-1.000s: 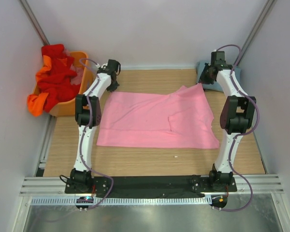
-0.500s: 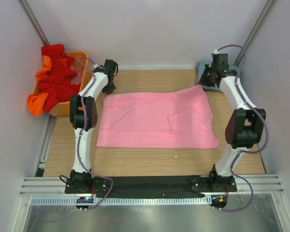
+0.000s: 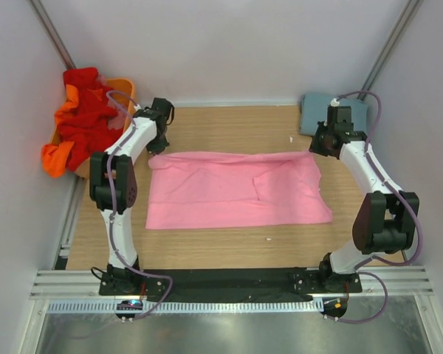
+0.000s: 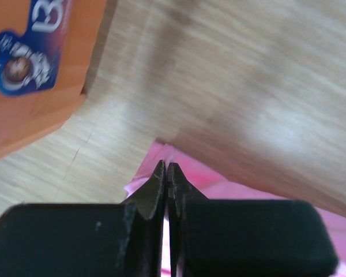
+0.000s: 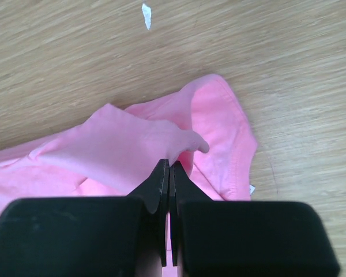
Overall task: Fold and stack the t-shirts
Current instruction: Fold the tshirt
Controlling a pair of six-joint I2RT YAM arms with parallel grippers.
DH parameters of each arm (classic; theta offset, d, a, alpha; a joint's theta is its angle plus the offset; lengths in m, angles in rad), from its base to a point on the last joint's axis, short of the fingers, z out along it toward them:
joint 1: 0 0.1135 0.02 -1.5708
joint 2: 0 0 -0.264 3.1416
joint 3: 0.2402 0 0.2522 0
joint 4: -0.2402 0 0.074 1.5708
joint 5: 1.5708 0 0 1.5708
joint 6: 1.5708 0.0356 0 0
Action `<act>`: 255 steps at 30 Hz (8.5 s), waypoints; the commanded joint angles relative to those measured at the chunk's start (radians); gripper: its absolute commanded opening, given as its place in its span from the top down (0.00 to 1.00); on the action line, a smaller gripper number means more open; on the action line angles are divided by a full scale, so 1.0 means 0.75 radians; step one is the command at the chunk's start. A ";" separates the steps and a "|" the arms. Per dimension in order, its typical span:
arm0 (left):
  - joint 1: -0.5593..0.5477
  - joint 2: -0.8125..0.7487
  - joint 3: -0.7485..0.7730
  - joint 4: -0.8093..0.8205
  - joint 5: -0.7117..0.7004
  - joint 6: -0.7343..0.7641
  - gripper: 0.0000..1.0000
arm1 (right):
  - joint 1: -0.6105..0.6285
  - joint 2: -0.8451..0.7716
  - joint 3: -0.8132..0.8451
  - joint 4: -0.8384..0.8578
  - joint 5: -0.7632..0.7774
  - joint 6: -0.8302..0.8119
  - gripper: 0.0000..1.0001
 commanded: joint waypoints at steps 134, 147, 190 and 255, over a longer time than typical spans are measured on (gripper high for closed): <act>-0.139 -1.745 -1.170 0.085 0.283 0.104 0.25 | 0.452 0.527 0.264 -0.222 0.341 0.129 0.80; -0.139 -1.752 -1.170 0.083 0.283 0.104 0.25 | 0.470 0.427 0.234 -0.275 0.343 0.156 0.99; -0.137 -1.639 -1.166 0.064 0.221 0.085 0.27 | 0.417 -0.161 -0.319 -0.144 0.325 0.121 0.44; 0.020 -0.573 -1.119 0.836 0.047 -0.060 1.00 | 0.570 -0.277 -0.390 -0.083 -0.017 0.248 0.60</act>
